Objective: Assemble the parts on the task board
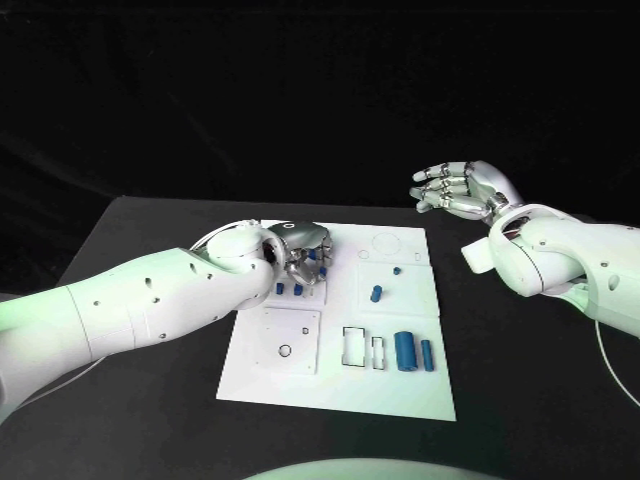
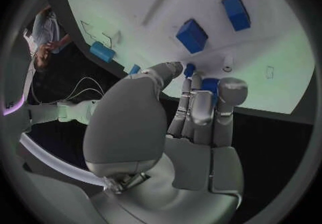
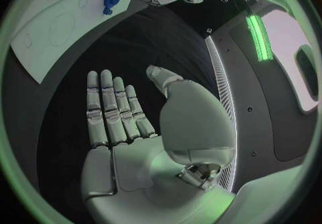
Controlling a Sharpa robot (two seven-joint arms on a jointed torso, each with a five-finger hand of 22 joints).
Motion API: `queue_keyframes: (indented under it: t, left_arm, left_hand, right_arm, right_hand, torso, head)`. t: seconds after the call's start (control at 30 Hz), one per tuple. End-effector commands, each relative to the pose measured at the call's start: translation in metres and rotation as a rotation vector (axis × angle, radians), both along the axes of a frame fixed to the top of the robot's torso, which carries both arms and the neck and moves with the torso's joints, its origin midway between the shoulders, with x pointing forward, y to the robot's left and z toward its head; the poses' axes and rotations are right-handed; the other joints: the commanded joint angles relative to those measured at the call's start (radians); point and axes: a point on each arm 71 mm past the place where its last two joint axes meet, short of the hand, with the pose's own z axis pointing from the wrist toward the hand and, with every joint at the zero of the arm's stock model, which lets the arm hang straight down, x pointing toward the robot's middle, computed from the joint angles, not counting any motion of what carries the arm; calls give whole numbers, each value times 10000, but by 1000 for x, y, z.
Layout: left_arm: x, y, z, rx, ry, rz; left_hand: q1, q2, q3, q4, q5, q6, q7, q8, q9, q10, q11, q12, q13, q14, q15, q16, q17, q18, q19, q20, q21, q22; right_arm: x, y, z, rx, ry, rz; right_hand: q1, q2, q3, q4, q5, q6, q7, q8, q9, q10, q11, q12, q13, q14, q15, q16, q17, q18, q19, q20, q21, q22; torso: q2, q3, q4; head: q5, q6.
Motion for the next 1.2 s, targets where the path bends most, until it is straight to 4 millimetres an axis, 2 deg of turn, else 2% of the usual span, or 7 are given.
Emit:
queue_keyframes:
  t: [0.03,0.3,0.6,0.83,1.2]
  left_arm:
    - [0,-3,-2,330,126,13]
    - [1,-5,-4,389,155,92]
    - [2,-5,-6,456,195,177]
    - [3,-4,-7,600,207,264]
    - [3,-5,-5,330,28,148]
  left_hand:
    - [23,135,82,-32,-43,114,-1,-72,-20,129,-18,-68,-24,99,-11,49,6,-85,72,-7,87,60]
    - [62,203,149,-62,-51,152,3,-113,-47,191,-27,-104,-55,133,-19,55,-7,-114,144,-23,204,234]
    - [273,562,428,-285,-102,658,-59,-73,-56,806,-159,45,-23,225,-126,91,-10,-140,222,-102,369,426]
    - [411,685,643,-500,-92,820,-76,-132,-90,907,-173,29,-17,237,-153,86,-62,-149,223,-141,414,465]
    - [389,719,970,-731,-98,923,-6,-309,-168,979,-95,-157,-70,257,-97,119,-59,-164,210,-106,484,531]
  right_arm:
    - [-1,2,0,-12,-49,230]
    - [-1,3,0,-11,-50,243]
    - [-1,3,0,-10,-53,250]
    - [-1,3,0,-10,-56,247]
    - [-1,3,0,-5,-79,252]
  right_hand:
    - [-1,55,-51,-4,62,-73,881,63,-9,-48,2,49,-8,-36,39,-62,-9,98,22,42,-52,-8]
    - [-1,55,-51,-4,62,-73,881,63,-9,-48,2,49,-8,-36,39,-62,-9,98,22,42,-52,-8]
    - [-1,55,-51,-4,62,-73,881,63,-9,-48,2,49,-8,-36,39,-62,-9,98,22,42,-52,-8]
    - [-1,55,-51,-4,62,-73,881,63,-9,-48,2,49,-8,-36,39,-62,-9,98,22,42,-52,-8]
    - [11,75,-51,-4,71,-70,878,72,-12,-47,0,62,-21,-29,37,-63,-14,99,29,42,-57,-19]
  torso:
    - [6,-7,-16]
    - [-11,2,-3]
    - [-14,3,-4]
    - [-16,2,-2]
    - [-21,2,-5]
  head:
    - [14,-16]
    - [-11,-42]
    - [-8,-45]
    - [-12,-47]
    - [-17,-30]
